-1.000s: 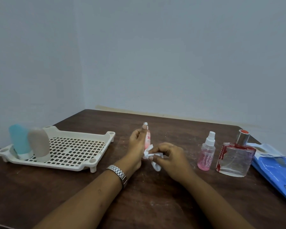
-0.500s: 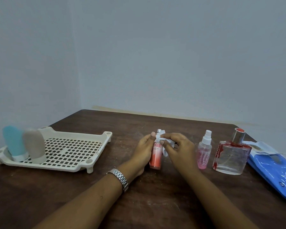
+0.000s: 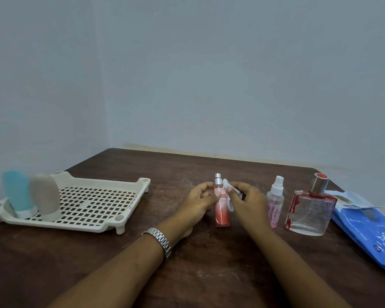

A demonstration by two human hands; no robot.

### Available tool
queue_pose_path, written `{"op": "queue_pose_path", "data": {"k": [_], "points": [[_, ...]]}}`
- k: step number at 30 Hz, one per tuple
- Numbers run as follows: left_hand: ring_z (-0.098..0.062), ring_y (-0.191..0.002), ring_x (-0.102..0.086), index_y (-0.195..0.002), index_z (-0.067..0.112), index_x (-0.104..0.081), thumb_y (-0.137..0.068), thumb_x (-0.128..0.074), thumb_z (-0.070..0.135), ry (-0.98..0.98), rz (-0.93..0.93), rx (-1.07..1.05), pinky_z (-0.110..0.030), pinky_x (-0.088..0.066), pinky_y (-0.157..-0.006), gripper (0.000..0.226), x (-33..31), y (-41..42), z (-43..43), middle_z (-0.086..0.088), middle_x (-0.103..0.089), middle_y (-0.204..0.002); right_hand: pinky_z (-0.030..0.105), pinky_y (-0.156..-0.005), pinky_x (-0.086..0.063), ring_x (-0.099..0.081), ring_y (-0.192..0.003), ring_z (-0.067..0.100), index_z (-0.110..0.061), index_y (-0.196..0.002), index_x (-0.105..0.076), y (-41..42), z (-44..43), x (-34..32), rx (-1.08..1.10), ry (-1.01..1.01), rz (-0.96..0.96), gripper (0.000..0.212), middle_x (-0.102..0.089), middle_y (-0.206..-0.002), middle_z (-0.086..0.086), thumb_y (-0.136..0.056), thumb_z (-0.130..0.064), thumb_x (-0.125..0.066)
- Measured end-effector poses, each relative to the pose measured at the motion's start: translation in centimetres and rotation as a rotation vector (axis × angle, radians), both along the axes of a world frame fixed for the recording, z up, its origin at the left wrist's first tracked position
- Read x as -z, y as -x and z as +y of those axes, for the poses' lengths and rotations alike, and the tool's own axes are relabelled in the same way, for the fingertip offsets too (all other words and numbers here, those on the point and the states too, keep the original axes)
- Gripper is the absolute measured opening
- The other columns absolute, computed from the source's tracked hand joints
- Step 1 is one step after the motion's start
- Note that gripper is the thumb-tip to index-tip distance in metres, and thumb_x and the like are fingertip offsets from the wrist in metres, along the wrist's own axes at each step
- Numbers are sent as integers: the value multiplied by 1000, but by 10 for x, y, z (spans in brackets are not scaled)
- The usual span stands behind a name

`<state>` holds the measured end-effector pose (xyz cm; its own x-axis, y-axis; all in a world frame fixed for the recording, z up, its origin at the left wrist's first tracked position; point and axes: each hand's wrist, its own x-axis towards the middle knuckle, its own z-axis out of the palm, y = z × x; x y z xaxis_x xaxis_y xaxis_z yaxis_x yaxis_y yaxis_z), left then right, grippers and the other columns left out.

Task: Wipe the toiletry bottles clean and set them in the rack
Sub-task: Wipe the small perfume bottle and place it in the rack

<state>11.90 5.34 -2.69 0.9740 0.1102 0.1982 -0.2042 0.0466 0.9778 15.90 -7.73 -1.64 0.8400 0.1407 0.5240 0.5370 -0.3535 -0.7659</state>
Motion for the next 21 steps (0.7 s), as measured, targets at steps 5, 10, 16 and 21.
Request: {"op": "queue_pose_path", "data": {"k": [5, 10, 16, 21], "points": [[-10, -94, -69, -119, 13, -58, -90, -62, 10, 28, -57, -36, -20, -53, -76, 29, 0, 2, 0, 0, -73, -103, 1, -74, -37, -56, -88, -2, -18, -106, -67, 11, 1, -4, -41, -28, -95, 20, -64, -99, -11, -87, -12, -61], [-16, -100, -69, -118, 11, -61, -84, -71, 12, -83, -145, -131, -31, -54, -88, 35, 2, 2, 0, -5, -73, -104, 2, -69, -37, -57, -84, -7, -23, -83, -68, 17, 2, -9, -73, -22, -220, 5, -65, -84, -13, -83, -18, -68], [-15, -103, -68, -122, 7, -61, -81, -72, 6, -157, -155, -158, -37, -54, -92, 42, 4, 1, 2, -5, -72, -108, -1, -72, -36, -53, -91, -11, -19, -76, -67, 18, 2, -11, -144, 65, -310, 9, -58, -86, -21, -76, -14, -74], [5, -86, -67, -107, 25, -63, -82, -70, 2, -209, -199, -187, -15, -53, -74, 35, -1, 3, -3, 14, -69, -90, 5, -64, -41, -56, -84, -5, -23, -73, -66, 16, 4, -11, -101, -41, -204, 12, -63, -81, -15, -74, -13, -73]]}}
